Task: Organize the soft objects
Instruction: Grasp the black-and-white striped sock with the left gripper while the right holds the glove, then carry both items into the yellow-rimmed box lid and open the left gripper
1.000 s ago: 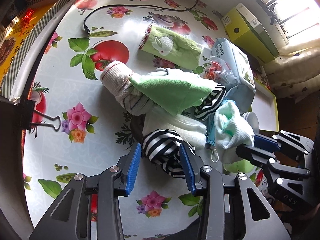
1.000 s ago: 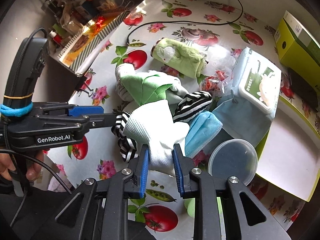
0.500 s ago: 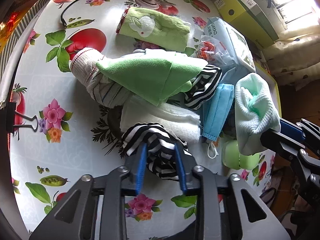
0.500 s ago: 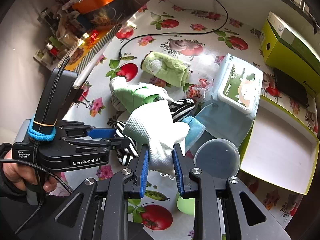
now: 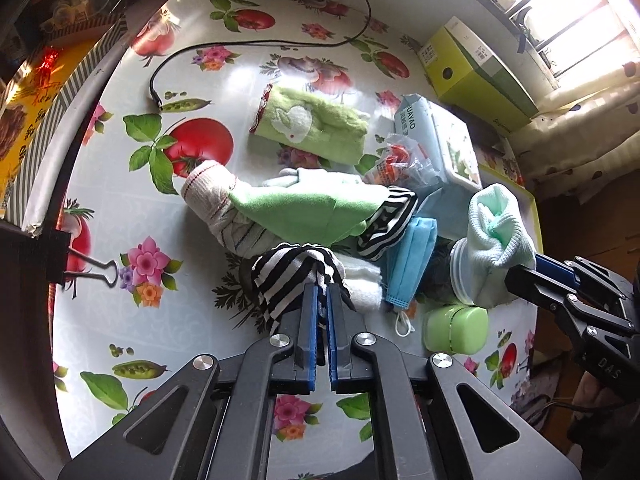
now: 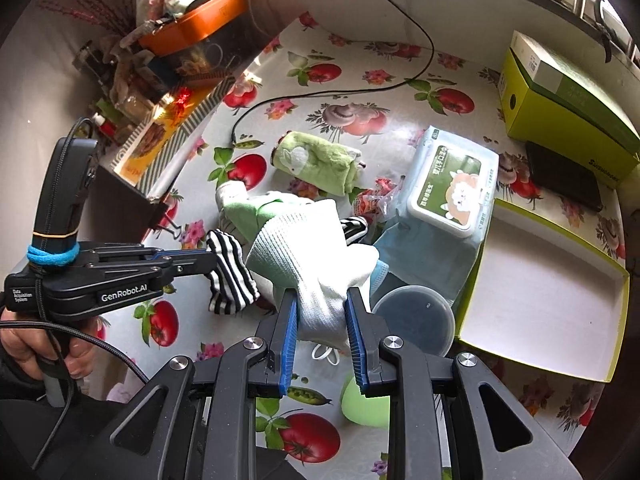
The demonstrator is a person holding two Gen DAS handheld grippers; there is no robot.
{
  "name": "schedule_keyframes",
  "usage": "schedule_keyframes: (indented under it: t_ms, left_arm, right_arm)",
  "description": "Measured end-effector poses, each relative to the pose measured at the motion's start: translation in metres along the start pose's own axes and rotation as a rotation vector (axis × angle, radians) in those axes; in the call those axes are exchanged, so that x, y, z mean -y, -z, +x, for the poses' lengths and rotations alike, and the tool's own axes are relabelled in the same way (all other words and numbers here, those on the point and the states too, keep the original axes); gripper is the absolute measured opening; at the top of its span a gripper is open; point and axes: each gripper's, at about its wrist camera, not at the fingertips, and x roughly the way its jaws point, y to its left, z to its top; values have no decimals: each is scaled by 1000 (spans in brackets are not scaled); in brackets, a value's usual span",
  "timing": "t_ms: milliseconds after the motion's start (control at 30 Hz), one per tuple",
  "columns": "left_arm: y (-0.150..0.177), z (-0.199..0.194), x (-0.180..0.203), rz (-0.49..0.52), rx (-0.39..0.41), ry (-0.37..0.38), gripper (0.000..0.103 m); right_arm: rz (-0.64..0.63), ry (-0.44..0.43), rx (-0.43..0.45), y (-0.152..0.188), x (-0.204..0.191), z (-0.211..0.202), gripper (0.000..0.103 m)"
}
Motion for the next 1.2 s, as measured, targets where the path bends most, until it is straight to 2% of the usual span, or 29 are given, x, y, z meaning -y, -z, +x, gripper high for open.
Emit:
schedule_keyframes:
  t_ms: [333, 600, 967, 1200]
  left_arm:
    - [-31, -13, 45, 105, 51, 45, 4]
    - [-58, -10, 102, 249, 67, 85, 4]
    - [-87, 21, 180, 417, 28, 127, 4]
    - [-100, 47, 210, 459, -14, 142, 4]
  right_arm:
    - [93, 51, 77, 3, 42, -30, 22]
    - [199, 102, 114, 15, 85, -44, 22]
    - [304, 141, 114, 29, 143, -38, 22]
    - [345, 138, 79, 35, 169, -17, 22]
